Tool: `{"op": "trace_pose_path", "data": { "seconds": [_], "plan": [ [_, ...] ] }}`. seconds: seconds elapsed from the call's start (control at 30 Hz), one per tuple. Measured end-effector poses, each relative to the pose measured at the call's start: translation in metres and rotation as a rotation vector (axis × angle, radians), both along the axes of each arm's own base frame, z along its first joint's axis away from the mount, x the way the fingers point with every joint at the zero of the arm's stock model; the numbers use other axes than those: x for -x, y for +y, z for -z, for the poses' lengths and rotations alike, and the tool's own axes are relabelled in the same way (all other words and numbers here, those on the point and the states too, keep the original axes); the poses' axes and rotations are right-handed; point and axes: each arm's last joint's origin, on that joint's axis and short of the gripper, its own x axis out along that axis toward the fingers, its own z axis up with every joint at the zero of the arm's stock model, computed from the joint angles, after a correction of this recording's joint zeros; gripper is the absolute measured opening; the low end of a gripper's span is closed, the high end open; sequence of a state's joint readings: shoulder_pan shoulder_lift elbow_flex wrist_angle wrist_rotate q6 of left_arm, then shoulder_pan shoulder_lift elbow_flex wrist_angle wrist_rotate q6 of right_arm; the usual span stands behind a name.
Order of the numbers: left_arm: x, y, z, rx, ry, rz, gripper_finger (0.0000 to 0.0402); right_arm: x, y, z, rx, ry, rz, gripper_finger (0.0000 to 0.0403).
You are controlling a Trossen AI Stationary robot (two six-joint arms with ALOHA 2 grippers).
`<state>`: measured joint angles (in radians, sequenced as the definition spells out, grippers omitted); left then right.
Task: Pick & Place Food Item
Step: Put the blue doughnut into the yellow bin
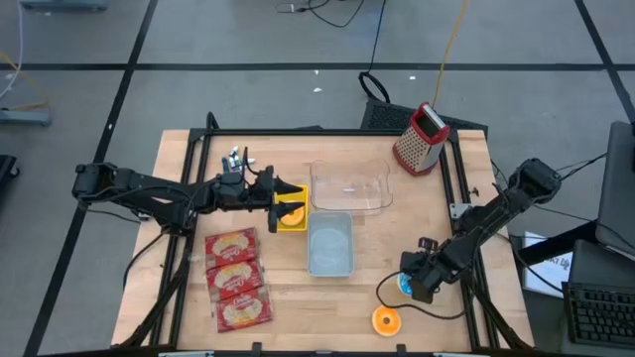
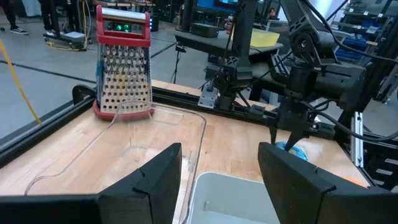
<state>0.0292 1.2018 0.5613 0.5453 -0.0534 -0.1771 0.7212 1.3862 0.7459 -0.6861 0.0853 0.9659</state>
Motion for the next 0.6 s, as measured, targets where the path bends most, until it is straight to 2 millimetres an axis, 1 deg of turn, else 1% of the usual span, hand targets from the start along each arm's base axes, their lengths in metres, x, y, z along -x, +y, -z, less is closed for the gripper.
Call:
{"op": "trace_pose_path", "data": {
  "seconds": [0.17,0.3,0.37,0.43,0.53,0.6],
  "plan": [
    [0.000,0.000,-0.001,-0.036,-0.004,0.003,0.0214,-0.008,-0.014,-0.016,-0.053,-0.087,0.018,0.0045],
    [0.000,0.001,-0.001,-0.065,-0.002,0.001,0.0214,-0.009,-0.028,-0.035,-0.124,-0.174,0.072,0.0014],
    [0.000,0.001,-0.001,-0.068,-0.001,0.001,0.0214,-0.011,-0.035,-0.045,-0.141,-0.250,0.078,0.0010],
    [0.000,0.001,-0.001,-0.069,-0.001,0.001,0.0214,-0.014,-0.040,-0.056,-0.119,-0.374,0.056,0.0014],
    [0.000,0.001,-0.001,-0.068,-0.001,0.001,0.0214,-0.025,-0.047,-0.071,-0.017,-0.596,0.000,0.0025],
    [0.000,0.001,-0.001,-0.068,-0.003,0.001,0.0214,-0.035,-0.052,-0.082,0.088,-0.741,-0.061,0.0030]
  ]
}}
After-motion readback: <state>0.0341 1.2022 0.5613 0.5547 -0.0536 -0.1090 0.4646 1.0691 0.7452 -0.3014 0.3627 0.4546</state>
